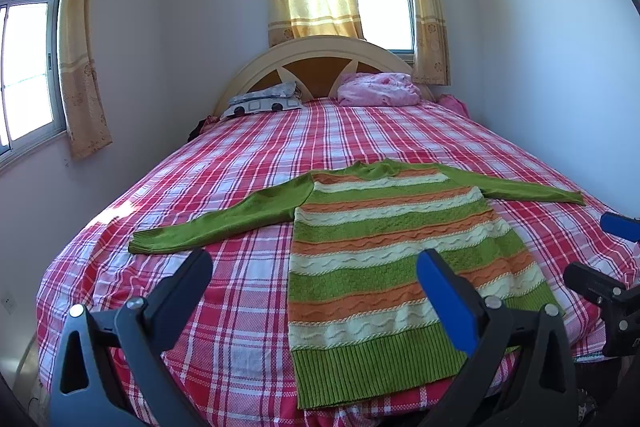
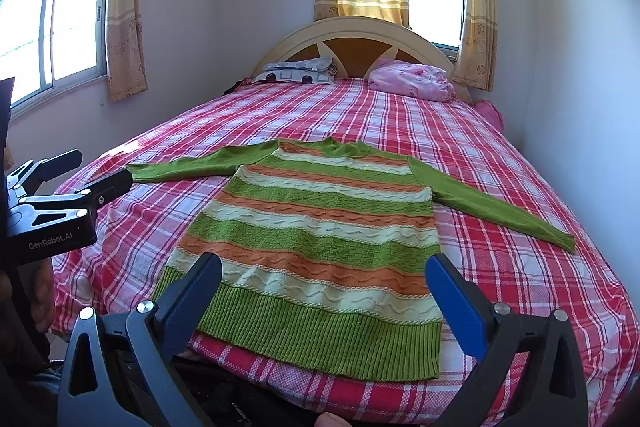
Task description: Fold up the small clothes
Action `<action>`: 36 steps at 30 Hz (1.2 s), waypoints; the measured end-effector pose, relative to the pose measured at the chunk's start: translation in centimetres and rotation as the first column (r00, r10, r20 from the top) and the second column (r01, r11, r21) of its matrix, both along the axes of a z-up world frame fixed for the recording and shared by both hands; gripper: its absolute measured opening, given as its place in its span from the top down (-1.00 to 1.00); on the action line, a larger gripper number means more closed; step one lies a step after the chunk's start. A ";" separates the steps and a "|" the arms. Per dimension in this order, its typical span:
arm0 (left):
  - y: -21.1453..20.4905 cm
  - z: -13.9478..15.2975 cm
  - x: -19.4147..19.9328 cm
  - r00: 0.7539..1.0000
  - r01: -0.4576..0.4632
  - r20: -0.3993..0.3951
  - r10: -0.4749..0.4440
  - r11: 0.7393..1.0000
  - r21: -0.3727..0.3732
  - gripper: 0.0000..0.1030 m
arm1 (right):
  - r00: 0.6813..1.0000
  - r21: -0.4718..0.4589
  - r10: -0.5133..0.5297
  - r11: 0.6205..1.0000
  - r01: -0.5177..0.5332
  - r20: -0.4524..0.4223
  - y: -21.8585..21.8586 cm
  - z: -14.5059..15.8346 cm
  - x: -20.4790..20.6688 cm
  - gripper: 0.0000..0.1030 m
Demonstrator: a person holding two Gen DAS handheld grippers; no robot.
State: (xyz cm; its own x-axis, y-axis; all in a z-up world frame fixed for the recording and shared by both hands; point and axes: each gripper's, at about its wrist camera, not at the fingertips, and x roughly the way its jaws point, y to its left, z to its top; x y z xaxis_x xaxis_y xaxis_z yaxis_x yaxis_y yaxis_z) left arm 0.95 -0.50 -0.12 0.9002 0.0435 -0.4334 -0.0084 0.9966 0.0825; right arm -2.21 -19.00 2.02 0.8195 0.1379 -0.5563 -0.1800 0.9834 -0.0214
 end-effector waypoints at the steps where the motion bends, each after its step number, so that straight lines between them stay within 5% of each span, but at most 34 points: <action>1: 0.0 0.0 0.0 1.000 -0.001 -0.001 0.001 1.000 0.001 -1.00 | 1.000 0.000 -0.002 1.000 0.002 0.001 0.0 0.0 0.0 -0.98; 36: -0.5 -1.0 0.2 0.999 0.014 -0.030 -0.014 1.000 0.017 -1.00 | 1.000 -0.001 -0.020 1.000 0.020 -0.009 -0.4 -0.1 0.4 -0.98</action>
State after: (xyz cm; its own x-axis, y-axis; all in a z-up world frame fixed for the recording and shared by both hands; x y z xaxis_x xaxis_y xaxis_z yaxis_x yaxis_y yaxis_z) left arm 1.11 -0.97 -1.08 0.8872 0.0386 -0.4597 0.0084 0.9950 0.0998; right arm -1.80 -19.35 1.87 0.8168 0.1211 -0.5640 -0.1606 0.9868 -0.0208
